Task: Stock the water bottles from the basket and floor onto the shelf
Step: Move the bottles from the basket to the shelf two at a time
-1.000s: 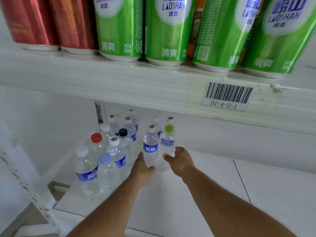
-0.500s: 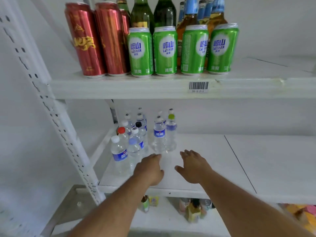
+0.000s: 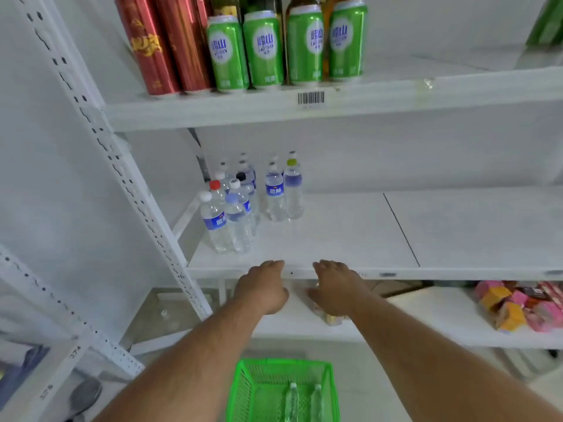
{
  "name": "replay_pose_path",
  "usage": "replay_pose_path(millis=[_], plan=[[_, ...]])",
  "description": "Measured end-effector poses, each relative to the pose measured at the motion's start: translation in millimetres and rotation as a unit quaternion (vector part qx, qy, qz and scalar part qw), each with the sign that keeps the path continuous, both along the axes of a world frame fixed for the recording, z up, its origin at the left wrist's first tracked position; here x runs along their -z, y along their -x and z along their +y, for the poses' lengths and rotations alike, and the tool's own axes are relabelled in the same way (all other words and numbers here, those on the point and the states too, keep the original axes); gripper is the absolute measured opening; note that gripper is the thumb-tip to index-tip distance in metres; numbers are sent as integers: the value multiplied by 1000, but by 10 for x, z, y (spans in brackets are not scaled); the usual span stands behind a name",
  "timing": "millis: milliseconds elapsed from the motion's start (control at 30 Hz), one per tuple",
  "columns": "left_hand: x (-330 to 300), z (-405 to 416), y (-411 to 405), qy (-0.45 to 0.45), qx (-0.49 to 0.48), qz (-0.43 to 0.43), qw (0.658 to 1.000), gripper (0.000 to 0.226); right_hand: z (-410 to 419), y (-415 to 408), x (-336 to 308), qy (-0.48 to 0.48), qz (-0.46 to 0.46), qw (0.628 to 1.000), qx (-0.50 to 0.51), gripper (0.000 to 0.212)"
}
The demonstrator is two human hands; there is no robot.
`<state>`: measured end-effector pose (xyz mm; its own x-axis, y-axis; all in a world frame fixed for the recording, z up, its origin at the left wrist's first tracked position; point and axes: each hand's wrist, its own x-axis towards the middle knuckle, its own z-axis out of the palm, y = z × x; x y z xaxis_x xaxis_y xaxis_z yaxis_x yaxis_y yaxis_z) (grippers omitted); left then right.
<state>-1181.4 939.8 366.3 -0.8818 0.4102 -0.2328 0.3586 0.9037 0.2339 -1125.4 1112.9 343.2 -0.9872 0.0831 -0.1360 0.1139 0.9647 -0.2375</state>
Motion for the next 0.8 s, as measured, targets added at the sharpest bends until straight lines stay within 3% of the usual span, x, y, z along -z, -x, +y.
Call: replay_pose_path(millis=[167, 367, 800], plan=[[256, -71, -486, 18, -7, -38, 999, 64, -38, -479, 318, 15, -52, 999, 2, 71], [651, -254, -783, 46, -3, -80, 996, 73, -195, -873, 672, 40, -98, 994, 5, 69], [1682, -1110, -406, 46, -14, -205, 978, 74, -749, -788, 1545, 66, -207, 972, 89, 73]])
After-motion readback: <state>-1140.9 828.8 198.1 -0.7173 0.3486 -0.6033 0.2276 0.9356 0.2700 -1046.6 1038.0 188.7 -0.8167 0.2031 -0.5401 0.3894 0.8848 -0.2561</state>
